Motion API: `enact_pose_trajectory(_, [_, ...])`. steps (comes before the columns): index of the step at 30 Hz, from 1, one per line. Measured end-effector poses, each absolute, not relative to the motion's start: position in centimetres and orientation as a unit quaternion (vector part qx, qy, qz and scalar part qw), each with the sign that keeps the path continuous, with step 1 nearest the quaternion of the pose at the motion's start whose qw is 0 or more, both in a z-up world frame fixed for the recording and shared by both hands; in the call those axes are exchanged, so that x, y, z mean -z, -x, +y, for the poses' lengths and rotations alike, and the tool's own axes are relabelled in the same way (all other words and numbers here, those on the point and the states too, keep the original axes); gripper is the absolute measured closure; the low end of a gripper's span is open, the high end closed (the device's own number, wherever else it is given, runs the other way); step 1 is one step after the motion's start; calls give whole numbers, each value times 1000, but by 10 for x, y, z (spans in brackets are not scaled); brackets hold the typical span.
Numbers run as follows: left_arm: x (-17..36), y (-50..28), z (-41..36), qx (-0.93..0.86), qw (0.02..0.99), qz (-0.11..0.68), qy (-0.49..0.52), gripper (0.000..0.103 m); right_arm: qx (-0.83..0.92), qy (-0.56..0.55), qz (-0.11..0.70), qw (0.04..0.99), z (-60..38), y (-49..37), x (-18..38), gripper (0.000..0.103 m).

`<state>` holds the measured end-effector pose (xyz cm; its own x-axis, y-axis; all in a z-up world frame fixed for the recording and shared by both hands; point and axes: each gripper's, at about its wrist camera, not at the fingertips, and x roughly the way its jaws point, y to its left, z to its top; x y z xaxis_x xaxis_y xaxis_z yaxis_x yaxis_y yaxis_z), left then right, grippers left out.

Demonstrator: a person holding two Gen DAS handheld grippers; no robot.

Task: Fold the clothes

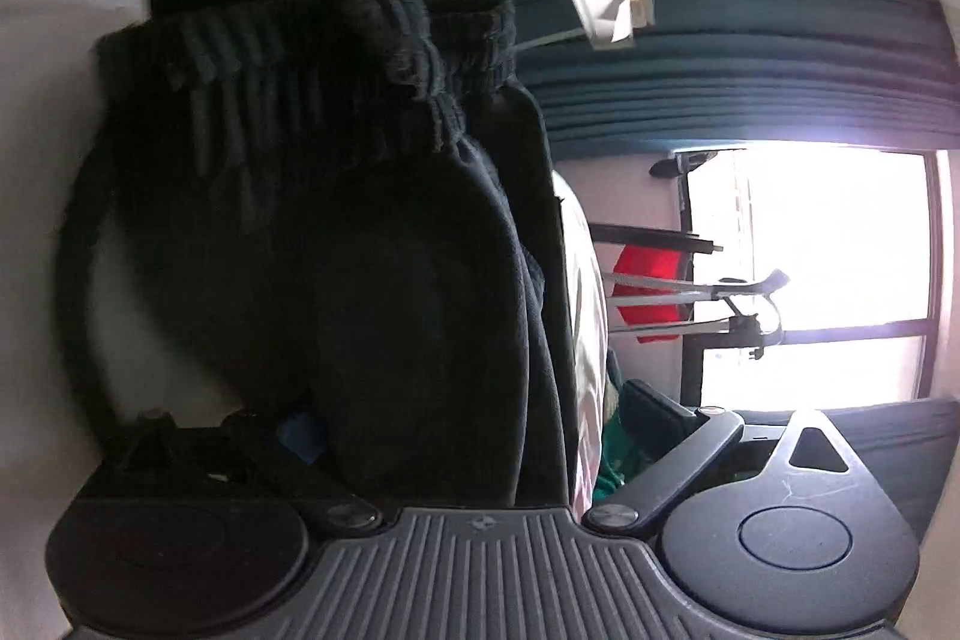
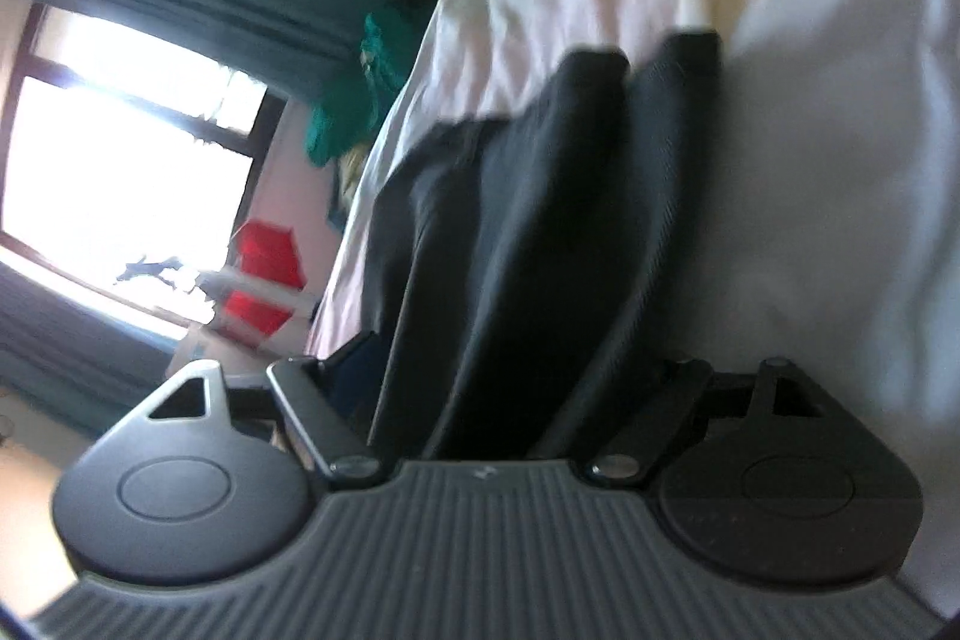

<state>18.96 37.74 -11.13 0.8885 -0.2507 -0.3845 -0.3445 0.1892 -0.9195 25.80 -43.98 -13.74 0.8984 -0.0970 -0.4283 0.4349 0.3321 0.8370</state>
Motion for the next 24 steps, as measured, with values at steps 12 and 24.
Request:
enact_pose_trajectory(12, [73,-188,370,-12,804,176,568,93,246,-434,152,853,-432,-247,101,95])
enact_pose_trajectory(24, [55,-138,381,-8,798,145,585,95,242,-441,131,854,-416,-116,47,97])
